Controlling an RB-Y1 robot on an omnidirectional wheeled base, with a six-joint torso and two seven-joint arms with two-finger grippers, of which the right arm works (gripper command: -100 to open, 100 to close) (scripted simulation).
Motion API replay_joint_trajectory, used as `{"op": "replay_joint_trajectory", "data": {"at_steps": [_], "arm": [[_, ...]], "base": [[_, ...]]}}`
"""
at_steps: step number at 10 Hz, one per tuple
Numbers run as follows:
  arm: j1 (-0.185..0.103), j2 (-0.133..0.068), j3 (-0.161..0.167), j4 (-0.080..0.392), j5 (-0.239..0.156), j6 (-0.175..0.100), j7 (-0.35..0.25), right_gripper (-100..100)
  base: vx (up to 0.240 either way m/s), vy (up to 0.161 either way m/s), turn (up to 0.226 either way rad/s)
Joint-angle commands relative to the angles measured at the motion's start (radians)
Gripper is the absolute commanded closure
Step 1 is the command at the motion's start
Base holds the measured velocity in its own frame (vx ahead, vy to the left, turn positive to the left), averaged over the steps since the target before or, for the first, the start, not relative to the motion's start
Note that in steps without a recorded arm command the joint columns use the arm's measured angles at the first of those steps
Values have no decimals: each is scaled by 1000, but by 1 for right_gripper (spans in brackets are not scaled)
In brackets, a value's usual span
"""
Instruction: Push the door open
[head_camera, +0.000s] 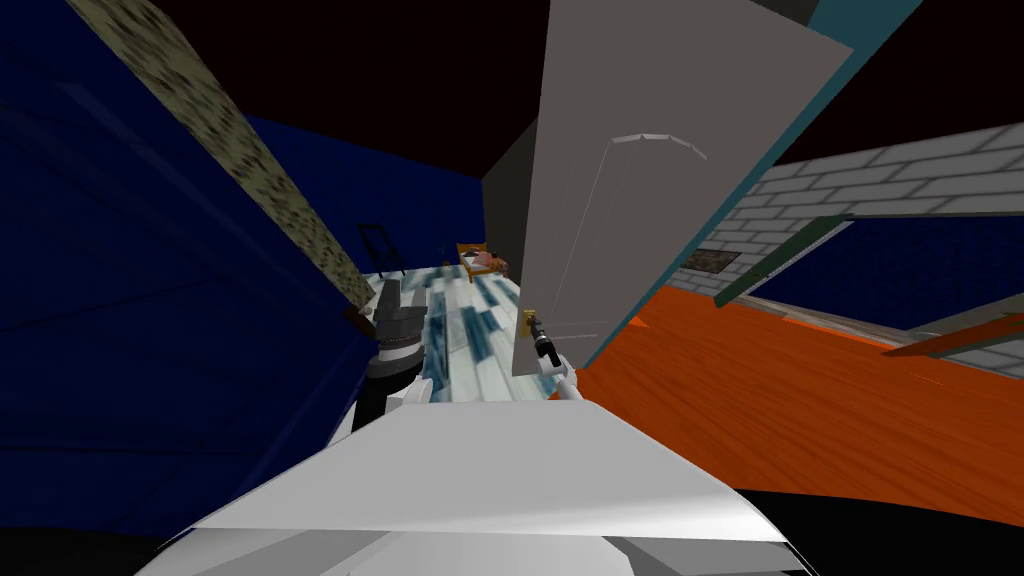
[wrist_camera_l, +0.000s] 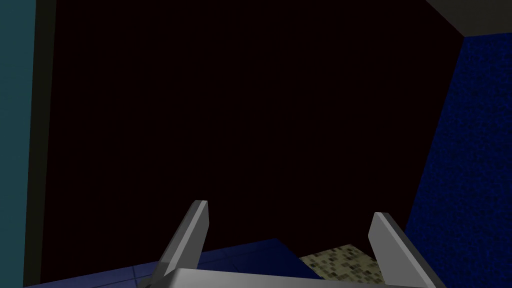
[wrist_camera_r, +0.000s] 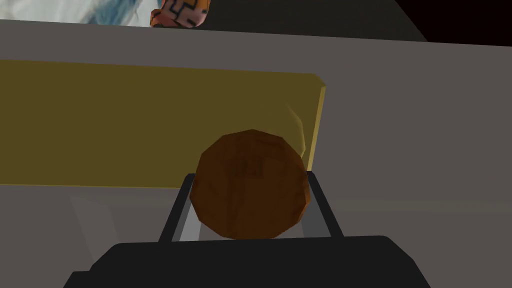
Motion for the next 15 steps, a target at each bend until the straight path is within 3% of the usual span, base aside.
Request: {"op": "replay_joint_trajectory", "data": {"at_steps": [1, 2, 3, 11, 15], "arm": [[3, -11, -34, -12, -5, 7, 4, 100], [1, -11, -50, -9, -8, 7, 8, 100], [20, -16, -29, -31, -8, 13, -3, -100], [43, 2, -9, -69, -15, 26, -14, -100], [38, -2, -19, -54, -15, 11, -10, -100]], "base": [[182, 135, -146], [175, 152, -151], [-53, 98, -53], [-216, 14, -18], [155, 25, 19]]}}
